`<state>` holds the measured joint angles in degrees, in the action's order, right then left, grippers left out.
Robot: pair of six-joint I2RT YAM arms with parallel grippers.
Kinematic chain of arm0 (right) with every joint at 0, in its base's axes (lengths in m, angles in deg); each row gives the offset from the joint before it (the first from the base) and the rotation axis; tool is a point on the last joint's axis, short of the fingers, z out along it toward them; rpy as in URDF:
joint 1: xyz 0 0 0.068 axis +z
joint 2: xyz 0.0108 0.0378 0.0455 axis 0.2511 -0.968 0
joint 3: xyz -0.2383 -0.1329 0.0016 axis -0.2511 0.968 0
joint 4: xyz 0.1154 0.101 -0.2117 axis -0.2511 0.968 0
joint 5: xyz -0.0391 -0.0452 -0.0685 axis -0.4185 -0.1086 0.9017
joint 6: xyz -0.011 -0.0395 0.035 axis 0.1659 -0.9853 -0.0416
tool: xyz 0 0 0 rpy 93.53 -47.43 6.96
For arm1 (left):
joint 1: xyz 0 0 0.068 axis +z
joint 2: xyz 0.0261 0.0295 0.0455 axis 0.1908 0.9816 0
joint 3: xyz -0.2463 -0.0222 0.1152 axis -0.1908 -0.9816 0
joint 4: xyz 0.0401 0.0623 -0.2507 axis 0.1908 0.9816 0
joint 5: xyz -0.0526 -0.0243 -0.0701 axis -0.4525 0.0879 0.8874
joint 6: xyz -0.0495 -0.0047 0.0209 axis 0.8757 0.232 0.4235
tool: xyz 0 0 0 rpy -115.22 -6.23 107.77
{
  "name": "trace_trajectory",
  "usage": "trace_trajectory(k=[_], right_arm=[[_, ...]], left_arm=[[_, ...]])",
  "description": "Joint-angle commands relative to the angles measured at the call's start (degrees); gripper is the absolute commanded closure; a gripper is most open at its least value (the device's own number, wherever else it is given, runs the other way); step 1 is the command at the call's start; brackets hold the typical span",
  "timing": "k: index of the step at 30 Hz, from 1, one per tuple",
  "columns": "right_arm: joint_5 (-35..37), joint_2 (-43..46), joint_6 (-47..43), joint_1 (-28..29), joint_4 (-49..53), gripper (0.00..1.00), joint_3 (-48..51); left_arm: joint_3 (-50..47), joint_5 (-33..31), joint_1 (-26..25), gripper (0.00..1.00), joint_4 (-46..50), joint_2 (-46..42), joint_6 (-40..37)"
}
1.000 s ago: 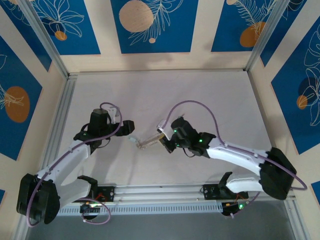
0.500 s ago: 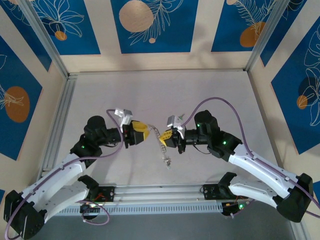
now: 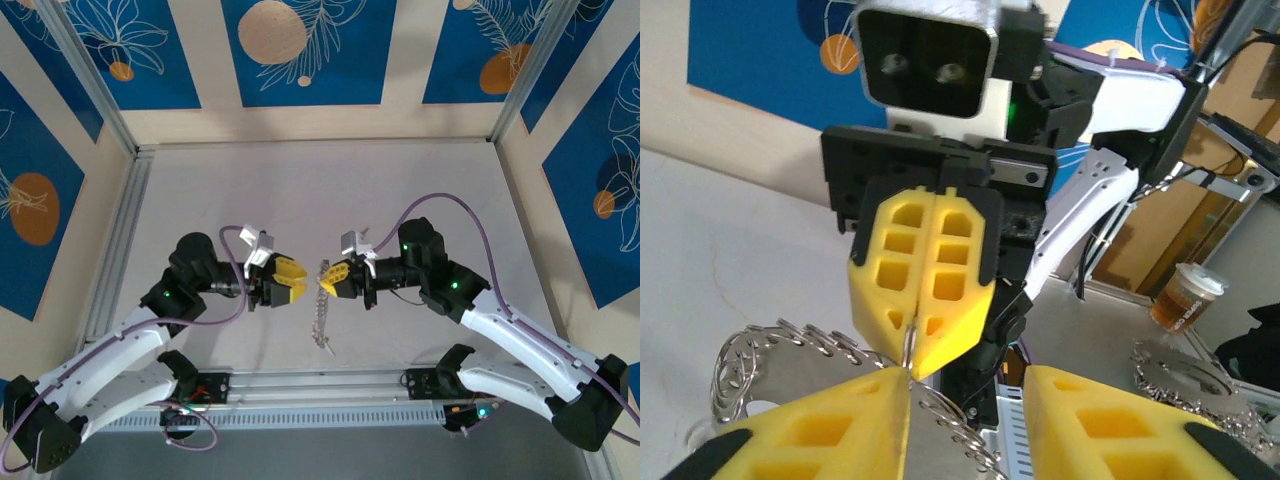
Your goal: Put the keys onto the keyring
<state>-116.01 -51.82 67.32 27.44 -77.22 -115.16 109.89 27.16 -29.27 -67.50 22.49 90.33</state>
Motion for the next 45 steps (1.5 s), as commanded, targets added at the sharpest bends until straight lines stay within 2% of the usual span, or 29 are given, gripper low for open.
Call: trace_trajectory(k=[1, 8, 19, 23, 29, 45], right_arm=[[-3.7, 1.6, 1.8, -0.4, -3.8, 1.00, -1.4], [-4.1, 1.4, 2.5, -0.4, -4.6, 1.00, -1.4], [-3.7, 0.9, 3.0, -0.5, -4.8, 1.00, -1.3], [-4.4, 0.6, 3.5, -0.4, -5.9, 1.00, -1.0], [-4.0, 0.8, 3.3, -0.5, -5.5, 1.00, -0.8], [-3.7, 1.0, 2.4, -0.5, -3.9, 1.00, -1.3]], left_arm=[[3.0, 1.8, -1.3, 0.62, 2.3, -0.5, -3.1], [6.1, -4.5, -4.5, 0.63, 8.8, 2.6, -10.3], [7.8, -5.7, -6.4, 0.66, 8.5, 6.8, -11.6], [8.6, -8.7, -7.2, 0.66, 11.0, 7.8, -13.9], [8.4, -12.5, -7.6, 0.65, 12.3, 7.4, -15.5], [9.3, -14.6, -7.3, 0.67, 18.6, 3.6, -18.0]])
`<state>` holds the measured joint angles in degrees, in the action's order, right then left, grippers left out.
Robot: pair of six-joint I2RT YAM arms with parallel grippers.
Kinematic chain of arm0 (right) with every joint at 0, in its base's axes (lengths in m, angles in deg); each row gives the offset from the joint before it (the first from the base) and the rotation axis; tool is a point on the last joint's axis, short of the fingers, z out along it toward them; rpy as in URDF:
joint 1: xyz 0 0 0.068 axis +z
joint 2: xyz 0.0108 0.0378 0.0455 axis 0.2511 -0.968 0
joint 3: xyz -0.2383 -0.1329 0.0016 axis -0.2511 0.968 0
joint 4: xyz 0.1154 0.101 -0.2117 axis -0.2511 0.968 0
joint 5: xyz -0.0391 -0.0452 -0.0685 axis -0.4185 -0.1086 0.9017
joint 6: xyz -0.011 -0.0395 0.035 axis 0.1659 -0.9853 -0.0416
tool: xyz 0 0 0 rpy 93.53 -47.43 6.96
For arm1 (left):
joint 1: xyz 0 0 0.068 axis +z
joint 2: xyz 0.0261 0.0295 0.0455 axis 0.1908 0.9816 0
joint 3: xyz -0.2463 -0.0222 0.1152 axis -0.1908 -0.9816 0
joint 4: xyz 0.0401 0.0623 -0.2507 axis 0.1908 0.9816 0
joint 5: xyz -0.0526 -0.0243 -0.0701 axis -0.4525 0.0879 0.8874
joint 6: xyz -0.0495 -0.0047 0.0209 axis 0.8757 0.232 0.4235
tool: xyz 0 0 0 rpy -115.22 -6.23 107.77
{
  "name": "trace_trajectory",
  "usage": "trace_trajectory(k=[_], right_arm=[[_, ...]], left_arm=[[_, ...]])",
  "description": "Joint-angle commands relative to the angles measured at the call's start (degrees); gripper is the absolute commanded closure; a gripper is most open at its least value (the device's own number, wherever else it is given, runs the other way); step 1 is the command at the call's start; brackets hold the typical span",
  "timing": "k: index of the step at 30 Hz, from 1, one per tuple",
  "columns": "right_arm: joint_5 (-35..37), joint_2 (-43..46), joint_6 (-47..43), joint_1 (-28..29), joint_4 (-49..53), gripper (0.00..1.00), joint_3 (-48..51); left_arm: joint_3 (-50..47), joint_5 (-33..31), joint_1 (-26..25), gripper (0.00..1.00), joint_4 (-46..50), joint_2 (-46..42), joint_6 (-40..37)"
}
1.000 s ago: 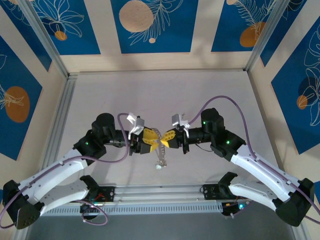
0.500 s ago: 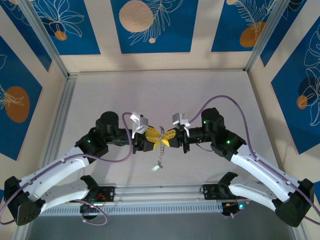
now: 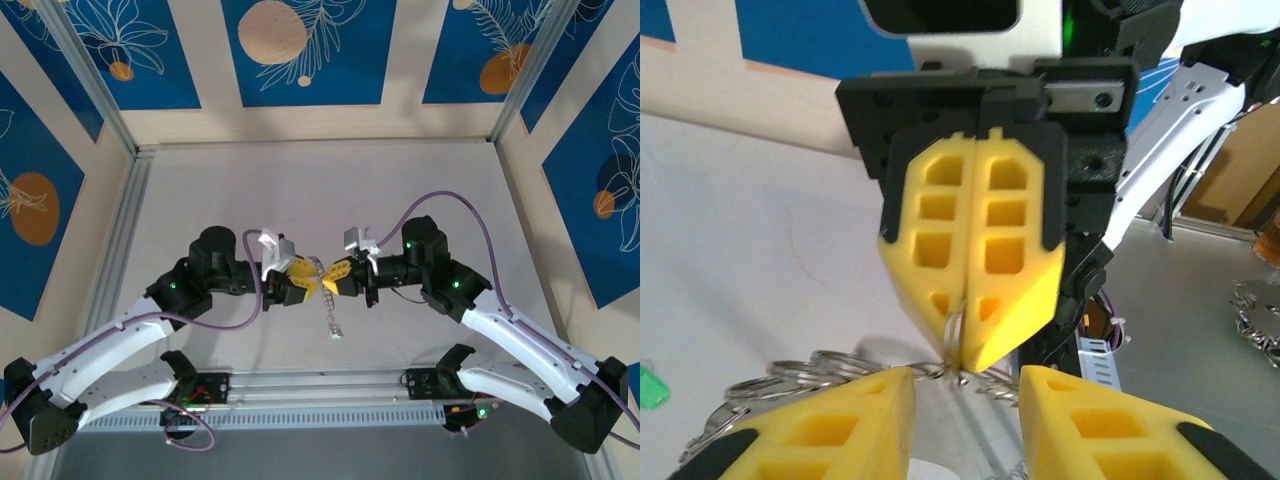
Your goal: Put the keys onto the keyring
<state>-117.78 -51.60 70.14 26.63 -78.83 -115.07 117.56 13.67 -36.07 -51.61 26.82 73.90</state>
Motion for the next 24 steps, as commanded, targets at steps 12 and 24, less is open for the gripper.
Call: trace_trajectory(k=[12, 24], right_arm=[[-2.1, -0.9, -1.0, 0.6, -0.8, 1.00, -2.5], [-3.9, -2.2, -2.3, 1.2, -0.2, 1.00, -3.3]], left_arm=[[3.3, 3.0, -0.5, 0.67, 0.4, 1.4, -0.7], [4.7, 3.9, -0.6, 0.78, 1.1, 3.4, -1.3]])
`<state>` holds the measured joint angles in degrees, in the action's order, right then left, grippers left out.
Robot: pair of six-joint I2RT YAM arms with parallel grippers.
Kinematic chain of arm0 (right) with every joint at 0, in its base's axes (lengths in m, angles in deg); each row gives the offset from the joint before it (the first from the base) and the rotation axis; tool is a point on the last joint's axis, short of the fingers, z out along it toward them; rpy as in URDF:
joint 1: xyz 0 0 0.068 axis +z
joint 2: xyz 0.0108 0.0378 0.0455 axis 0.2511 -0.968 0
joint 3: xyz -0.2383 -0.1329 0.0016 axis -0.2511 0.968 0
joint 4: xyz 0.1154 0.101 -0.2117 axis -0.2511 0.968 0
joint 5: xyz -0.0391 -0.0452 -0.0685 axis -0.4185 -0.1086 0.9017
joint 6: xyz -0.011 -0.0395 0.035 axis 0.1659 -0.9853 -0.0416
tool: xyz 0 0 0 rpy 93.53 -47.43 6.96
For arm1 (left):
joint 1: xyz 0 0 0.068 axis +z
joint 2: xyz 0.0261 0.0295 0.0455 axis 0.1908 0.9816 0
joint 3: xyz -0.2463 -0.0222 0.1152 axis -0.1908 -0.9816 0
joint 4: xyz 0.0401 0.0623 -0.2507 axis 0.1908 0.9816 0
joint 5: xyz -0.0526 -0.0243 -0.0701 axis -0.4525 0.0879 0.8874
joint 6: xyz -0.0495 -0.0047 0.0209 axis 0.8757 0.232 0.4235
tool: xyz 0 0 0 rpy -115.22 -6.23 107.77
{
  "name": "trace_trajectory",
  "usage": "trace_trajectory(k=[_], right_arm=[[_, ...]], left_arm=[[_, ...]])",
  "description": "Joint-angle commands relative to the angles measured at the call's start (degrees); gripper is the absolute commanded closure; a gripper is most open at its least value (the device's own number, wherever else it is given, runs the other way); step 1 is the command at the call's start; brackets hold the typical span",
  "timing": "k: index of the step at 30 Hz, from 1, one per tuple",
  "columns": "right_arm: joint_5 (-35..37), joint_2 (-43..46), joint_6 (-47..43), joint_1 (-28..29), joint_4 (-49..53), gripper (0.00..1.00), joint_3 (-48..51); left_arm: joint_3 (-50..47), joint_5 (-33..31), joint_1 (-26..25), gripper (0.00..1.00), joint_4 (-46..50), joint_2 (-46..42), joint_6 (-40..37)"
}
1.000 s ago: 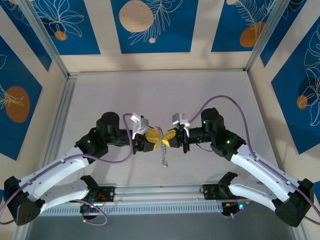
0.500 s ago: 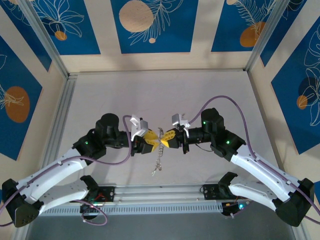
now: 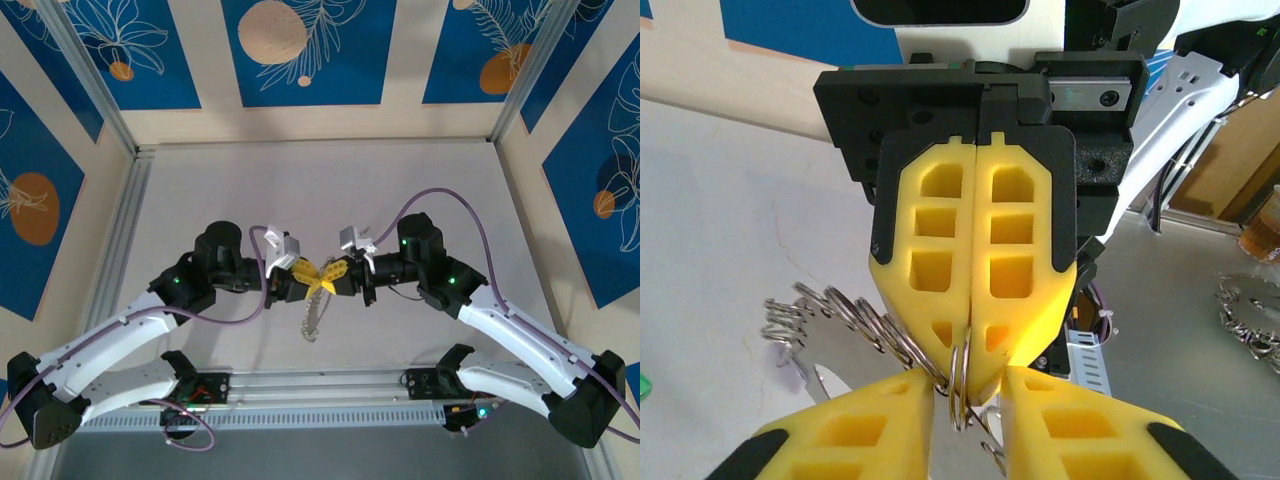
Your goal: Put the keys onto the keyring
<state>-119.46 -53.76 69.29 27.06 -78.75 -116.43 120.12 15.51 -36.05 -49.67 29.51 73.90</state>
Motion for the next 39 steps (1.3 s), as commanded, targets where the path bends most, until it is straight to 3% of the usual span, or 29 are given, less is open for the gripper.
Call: trace_trajectory(k=[1, 3, 5, 14, 19, 22, 26, 27, 32, 33, 37, 39], right_arm=[[-2.3, 0.0, -1.6, 0.8, -0.2, 1.00, -2.0], [-2.8, 0.1, -2.4, 0.9, -0.3, 1.00, -1.9], [-3.0, 0.3, -3.6, 1.4, -0.3, 1.00, -1.5], [-1.5, 1.8, -5.3, 2.7, -1.1, 1.00, 0.2], [0.0, 2.7, -4.7, 2.7, -1.3, 0.92, 0.7], [0.2, 3.2, -4.4, 2.8, -2.0, 0.99, 1.5], [2.1, 3.8, -4.3, 2.9, -2.1, 1.00, 1.7], [2.6, 3.9, -4.2, 2.9, -2.1, 1.00, 1.8], [4.1, 4.3, -4.4, 2.9, -1.3, 1.00, 1.7], [4.3, 4.3, -4.5, 2.9, -1.2, 1.00, 1.6], [5.5, 4.0, -4.9, 3.0, -0.2, 1.00, 1.1], [5.6, 4.2, -5.1, 3.4, -0.1, 1.00, 1.1]], left_arm=[[2.1, 2.2, -0.5, 0.79, -0.9, 0.9, -1.4], [2.2, 2.5, -0.6, 0.85, -1.1, 1.0, -1.4], [2.2, 2.7, -0.5, 0.99, -1.4, 1.0, -1.2], [0.9, 3.2, -0.5, 1.00, -2.4, -0.4, -1.0], [0.1, 0.2, -0.4, 1.00, -2.4, -2.1, -1.6], [0.1, -0.2, -0.2, 1.00, -2.3, -2.3, -1.4], [0.8, -1.6, -0.3, 1.00, 0.1, -2.1, -1.8], [1.2, -2.2, -0.2, 0.99, 1.4, -2.1, -2.4], [2.7, -7.8, -0.4, 0.55, 7.7, -4.5, -6.2], [2.8, -8.8, -0.5, 0.50, 8.4, -5.2, -6.7], [3.1, -11.6, -0.5, 0.48, 10.0, -8.1, -7.8], [3.7, -10.8, -0.4, 0.53, 10.5, -8.1, -8.1]])
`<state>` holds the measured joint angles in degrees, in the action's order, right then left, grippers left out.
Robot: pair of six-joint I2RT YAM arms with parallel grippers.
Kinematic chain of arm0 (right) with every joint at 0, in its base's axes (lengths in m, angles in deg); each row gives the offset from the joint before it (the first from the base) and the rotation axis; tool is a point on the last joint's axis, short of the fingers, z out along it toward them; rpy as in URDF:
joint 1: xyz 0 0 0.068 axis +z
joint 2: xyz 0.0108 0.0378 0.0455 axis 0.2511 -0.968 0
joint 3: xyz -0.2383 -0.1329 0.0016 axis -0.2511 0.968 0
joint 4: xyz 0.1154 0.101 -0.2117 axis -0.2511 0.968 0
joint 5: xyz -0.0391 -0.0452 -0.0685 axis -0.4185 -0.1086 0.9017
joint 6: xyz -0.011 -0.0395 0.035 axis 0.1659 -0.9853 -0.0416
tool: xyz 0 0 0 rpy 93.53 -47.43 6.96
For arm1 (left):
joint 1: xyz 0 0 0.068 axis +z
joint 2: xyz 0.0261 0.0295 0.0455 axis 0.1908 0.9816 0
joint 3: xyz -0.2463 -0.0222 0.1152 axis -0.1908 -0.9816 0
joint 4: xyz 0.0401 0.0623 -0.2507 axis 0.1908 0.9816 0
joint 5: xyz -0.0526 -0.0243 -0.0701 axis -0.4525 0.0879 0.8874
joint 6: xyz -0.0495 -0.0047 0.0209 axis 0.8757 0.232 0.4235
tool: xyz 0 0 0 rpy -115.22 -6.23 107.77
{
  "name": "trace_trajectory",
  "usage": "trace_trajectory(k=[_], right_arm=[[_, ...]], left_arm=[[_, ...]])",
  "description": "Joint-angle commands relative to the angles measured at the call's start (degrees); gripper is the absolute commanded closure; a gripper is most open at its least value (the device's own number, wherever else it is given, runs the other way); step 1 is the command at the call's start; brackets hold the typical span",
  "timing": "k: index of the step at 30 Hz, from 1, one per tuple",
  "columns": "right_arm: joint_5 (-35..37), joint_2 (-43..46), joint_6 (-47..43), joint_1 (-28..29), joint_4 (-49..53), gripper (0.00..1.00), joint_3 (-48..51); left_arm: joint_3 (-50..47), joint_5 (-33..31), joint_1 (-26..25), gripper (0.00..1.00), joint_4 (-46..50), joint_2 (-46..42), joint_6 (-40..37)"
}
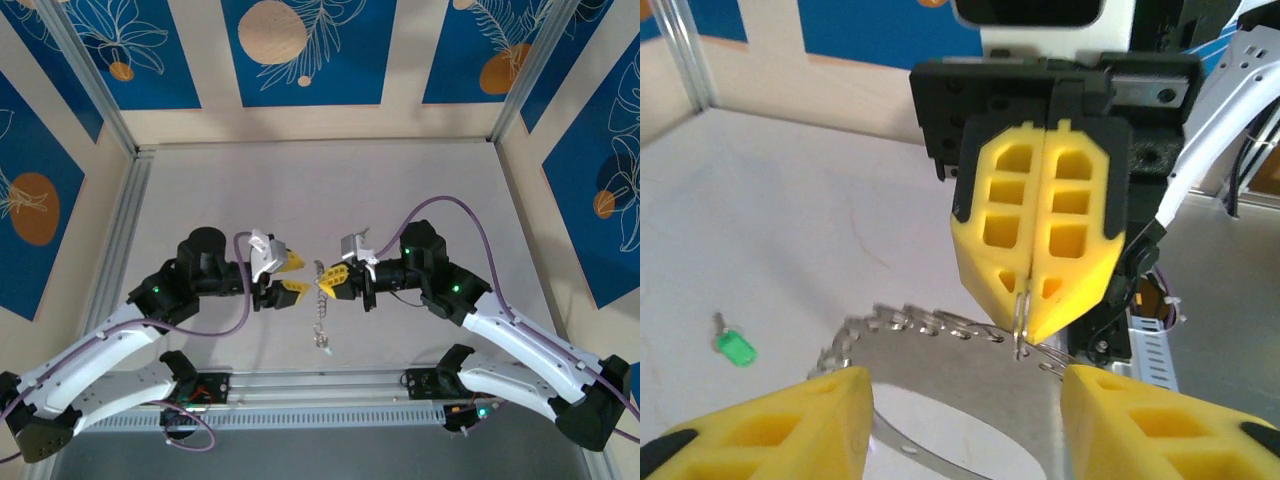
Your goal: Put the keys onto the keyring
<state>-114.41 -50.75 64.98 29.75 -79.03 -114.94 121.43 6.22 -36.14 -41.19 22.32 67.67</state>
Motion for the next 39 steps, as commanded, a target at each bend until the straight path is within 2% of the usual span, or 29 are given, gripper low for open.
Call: trace_trajectory(k=[1, 7, 13, 21, 32, 39], right_arm=[[1.0, 1.2, -1.1, 1.0, 0.2, 1.00, -0.6], [5.5, 2.0, -5.2, 4.7, 1.4, 1.00, -0.8], [5.8, 2.3, -6.3, 5.4, -1.0, 1.00, -1.7], [5.1, -0.2, -6.1, 5.2, -2.9, 1.00, -4.0], [3.3, 0.2, -6.7, 5.4, -4.2, 1.00, -3.8], [3.3, 1.5, -6.8, 5.2, -4.8, 1.00, -3.2]], left_arm=[[3.0, -0.9, -0.3, 0.57, 2.6, -0.6, -2.1], [5.2, 4.7, -0.6, 0.65, 1.4, 0.1, -1.5], [8.0, 8.8, -1.3, 0.67, 3.5, 1.5, -2.4], [9.1, 6.8, -3.2, 0.67, 6.1, 2.5, -4.3], [9.3, 4.3, -3.5, 0.68, 6.9, 5.7, -5.5], [9.5, 3.6, -3.5, 0.77, 8.6, 5.9, -5.9]])
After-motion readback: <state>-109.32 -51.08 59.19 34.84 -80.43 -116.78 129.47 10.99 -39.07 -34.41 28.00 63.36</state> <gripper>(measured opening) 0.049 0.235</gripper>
